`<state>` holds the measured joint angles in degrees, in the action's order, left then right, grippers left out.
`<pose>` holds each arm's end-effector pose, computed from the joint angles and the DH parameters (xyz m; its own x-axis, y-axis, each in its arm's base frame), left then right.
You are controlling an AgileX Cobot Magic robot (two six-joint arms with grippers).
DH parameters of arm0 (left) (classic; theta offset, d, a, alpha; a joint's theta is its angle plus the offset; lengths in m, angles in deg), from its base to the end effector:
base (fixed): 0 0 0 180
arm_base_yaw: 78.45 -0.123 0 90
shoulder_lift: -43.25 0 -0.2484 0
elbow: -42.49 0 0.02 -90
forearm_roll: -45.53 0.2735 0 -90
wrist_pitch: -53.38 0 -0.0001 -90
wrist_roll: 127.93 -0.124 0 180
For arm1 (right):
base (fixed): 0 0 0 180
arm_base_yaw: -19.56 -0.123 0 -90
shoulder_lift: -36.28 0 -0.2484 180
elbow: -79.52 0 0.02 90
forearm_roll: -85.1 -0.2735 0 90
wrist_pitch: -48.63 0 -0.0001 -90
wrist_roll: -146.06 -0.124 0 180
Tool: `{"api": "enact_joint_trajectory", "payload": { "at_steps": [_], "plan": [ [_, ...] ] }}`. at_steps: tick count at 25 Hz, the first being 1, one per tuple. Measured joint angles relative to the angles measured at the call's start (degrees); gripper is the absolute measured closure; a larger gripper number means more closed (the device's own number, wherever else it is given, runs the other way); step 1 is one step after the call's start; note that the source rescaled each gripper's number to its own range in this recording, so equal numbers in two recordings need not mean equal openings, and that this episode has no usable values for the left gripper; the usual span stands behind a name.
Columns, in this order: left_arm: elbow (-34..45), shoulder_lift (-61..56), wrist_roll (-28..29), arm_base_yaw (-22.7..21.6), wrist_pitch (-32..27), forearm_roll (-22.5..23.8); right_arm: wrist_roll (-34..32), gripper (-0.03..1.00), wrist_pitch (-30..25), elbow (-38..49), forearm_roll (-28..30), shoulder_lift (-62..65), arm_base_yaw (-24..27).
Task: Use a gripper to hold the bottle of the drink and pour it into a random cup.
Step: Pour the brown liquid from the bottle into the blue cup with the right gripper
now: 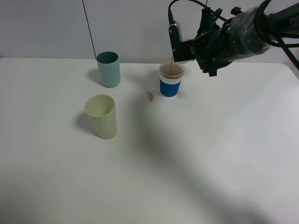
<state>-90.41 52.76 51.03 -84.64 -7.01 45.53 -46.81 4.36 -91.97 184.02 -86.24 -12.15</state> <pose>0.0823 0.0089 0.2749 -0.4532 -0.0309 -0.8909 -0.0996 0.9949 0.0162 0.4097 0.1525 0.1199 -0.1185 -0.9245 0.3624 -0.4552 -0.2737 -0.8472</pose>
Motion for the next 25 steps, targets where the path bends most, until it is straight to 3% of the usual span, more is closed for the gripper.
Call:
{"api": "enact_joint_trajectory", "payload": {
  "at_steps": [25],
  "plan": [
    [0.00, 0.00, 0.00, 0.00, 0.00, 0.00, 1.79, 0.96, -0.78, 0.00, 0.00, 0.00, 0.00]
  ]
}}
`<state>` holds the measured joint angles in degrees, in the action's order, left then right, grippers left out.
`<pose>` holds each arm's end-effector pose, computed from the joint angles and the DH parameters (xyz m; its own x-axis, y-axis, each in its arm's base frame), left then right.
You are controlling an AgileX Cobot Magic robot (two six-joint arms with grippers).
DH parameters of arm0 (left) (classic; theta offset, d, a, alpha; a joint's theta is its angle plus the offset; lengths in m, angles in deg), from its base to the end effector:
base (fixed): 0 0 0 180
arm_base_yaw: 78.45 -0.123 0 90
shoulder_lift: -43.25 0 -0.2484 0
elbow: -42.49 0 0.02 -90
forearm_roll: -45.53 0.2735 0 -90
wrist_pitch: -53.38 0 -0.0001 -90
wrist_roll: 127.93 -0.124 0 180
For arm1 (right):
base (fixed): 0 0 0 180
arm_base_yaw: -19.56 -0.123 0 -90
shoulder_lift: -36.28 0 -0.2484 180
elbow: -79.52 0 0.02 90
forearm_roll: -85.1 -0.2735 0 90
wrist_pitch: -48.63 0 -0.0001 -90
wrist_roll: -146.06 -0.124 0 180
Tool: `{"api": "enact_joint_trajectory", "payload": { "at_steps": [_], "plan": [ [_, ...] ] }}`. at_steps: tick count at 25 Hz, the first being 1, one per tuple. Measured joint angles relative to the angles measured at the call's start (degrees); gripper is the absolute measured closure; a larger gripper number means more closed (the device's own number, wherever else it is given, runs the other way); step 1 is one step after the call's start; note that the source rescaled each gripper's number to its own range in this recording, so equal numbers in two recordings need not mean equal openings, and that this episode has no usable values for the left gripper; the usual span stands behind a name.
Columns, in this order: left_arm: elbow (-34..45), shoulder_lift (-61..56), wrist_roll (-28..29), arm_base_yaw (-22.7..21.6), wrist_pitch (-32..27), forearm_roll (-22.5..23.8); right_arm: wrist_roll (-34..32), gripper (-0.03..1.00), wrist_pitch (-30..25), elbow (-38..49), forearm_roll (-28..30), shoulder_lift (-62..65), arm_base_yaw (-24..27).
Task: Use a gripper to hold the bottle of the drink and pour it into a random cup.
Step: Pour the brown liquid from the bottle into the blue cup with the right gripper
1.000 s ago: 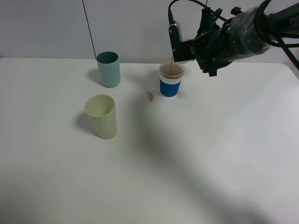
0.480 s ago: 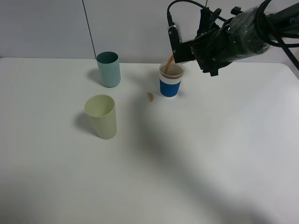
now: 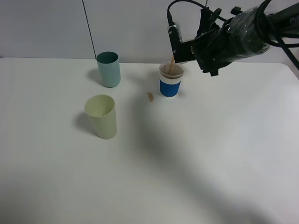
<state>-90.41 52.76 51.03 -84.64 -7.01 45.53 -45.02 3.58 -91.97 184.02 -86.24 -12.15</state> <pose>0.0823 0.0089 0.2749 -0.4532 -0.0309 -0.8909 -0.0996 0.9949 0.0162 0.4097 0.1511 0.1208 -0.1160 -0.9118 0.3938 -0.4564 -0.3032 -0.8365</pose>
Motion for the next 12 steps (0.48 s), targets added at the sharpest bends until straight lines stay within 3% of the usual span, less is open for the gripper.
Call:
{"api": "enact_joint_trajectory", "payload": {
  "at_steps": [12],
  "plan": [
    [0.00, 0.00, 0.00, 0.00, 0.00, 0.00, 1.18, 0.96, -1.36, 0.00, 0.00, 0.00, 0.00]
  ]
}}
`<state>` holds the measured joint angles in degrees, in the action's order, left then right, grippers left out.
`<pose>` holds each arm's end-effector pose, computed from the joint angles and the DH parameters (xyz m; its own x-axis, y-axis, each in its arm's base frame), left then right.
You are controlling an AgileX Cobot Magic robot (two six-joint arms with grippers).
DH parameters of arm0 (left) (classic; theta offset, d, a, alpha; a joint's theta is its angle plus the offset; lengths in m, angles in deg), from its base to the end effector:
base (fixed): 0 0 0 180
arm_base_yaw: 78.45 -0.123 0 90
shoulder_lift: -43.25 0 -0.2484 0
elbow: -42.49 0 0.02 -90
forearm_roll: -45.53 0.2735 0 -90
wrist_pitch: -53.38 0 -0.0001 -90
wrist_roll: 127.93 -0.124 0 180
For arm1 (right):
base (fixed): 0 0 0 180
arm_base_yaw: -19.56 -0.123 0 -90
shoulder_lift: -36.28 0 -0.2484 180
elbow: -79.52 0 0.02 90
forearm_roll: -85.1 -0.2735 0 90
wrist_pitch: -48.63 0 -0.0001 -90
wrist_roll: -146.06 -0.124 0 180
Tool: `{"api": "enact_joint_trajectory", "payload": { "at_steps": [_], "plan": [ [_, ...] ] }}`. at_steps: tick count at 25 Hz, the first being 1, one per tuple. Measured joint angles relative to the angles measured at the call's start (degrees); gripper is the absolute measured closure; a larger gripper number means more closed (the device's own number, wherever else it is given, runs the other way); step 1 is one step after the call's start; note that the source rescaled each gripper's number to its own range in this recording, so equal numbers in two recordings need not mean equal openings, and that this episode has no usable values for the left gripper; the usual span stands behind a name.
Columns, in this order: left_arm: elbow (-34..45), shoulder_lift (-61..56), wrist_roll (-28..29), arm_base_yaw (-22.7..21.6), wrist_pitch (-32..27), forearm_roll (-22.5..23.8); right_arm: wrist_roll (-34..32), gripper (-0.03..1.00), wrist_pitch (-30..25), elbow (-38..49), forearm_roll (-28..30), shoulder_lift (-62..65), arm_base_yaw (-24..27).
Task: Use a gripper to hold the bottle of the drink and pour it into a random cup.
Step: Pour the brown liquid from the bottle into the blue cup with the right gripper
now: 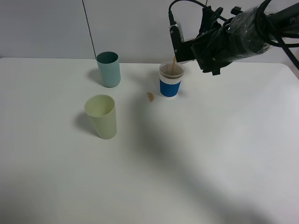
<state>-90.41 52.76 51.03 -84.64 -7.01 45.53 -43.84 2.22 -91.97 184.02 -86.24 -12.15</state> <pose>0.0823 0.0089 0.2749 -0.4532 -0.0309 -0.8909 -0.0996 0.9949 0.0162 0.4096 0.1487 0.1224 -0.1272 -0.8987 0.4197 -0.4551 -0.3231 -0.8298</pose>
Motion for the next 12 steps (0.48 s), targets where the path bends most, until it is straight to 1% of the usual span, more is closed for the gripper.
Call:
{"api": "enact_joint_trajectory", "payload": {
  "at_steps": [5, 12],
  "plan": [
    [0.00, 0.00, 0.00, 0.00, 0.00, 0.00, 3.09, 0.96, -0.43, 0.00, 0.00, 0.00, 0.00],
    [0.00, 0.00, 0.00, 0.00, 0.00, 0.00, 3.70, 0.96, -0.50, 0.00, 0.00, 0.05, 0.00]
  ]
}}
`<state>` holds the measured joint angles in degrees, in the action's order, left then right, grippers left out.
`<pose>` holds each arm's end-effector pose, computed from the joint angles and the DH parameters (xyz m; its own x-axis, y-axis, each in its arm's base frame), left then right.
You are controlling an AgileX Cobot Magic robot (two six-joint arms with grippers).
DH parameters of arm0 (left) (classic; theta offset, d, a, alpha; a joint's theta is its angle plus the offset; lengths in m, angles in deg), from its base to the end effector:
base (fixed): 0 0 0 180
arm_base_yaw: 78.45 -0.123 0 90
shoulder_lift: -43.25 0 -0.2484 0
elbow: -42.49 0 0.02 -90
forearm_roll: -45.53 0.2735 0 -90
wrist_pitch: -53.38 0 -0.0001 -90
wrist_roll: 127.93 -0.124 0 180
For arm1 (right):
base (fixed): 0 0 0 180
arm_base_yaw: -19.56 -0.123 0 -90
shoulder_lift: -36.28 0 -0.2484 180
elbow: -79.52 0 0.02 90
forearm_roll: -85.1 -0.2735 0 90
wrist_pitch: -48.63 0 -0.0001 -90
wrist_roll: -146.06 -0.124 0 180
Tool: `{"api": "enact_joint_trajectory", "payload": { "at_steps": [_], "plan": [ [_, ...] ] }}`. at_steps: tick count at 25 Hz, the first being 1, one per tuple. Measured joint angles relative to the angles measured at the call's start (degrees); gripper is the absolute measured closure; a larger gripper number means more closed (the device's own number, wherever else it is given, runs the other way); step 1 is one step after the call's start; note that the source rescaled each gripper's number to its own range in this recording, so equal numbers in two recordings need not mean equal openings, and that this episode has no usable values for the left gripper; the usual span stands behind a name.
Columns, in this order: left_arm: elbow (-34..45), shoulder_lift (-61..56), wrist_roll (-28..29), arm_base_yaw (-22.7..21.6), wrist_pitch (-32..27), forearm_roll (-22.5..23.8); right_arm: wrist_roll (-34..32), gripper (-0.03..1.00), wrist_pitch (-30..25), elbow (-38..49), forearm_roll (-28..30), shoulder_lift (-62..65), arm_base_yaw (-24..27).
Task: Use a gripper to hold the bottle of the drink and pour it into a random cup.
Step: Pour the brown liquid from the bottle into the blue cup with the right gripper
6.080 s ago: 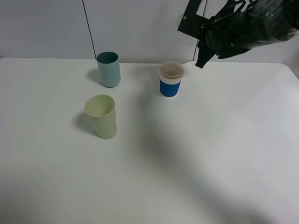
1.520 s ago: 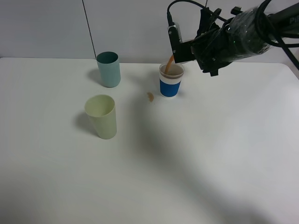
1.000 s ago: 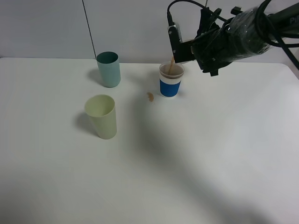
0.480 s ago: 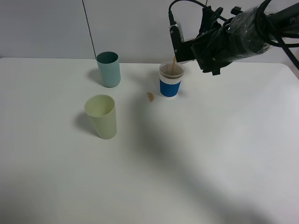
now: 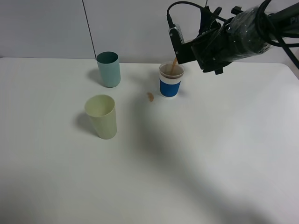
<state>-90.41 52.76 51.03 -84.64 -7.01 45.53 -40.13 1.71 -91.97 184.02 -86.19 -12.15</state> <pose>0.0823 0.0089 0.2749 -0.4532 -0.0309 -0.8909 -0.0996 0.9949 0.0162 0.4095 0.1478 0.1234 -0.1057 -0.8735 0.4753 -0.4609 -0.3805 -0.8017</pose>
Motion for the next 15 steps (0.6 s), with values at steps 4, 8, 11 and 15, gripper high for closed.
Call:
{"api": "enact_joint_trajectory", "payload": {
  "at_steps": [4, 8, 11, 15],
  "plan": [
    [0.00, 0.00, 0.00, 0.00, 0.00, 0.00, 2.14, 0.96, 0.00, 0.00, 0.00, 0.00, 0.00],
    [0.00, 0.00, 0.00, 0.00, 0.00, 0.00, 2.75, 0.96, 0.00, 0.00, 0.00, 0.00, 0.00],
    [0.00, 0.00, 0.00, 0.00, 0.00, 0.00, 3.14, 0.96, 0.00, 0.00, 0.00, 0.00, 0.00],
    [0.00, 0.00, 0.00, 0.00, 0.00, 0.00, 5.12, 0.96, -0.11, 0.00, 0.00, 0.00, 0.00]
  ]
}}
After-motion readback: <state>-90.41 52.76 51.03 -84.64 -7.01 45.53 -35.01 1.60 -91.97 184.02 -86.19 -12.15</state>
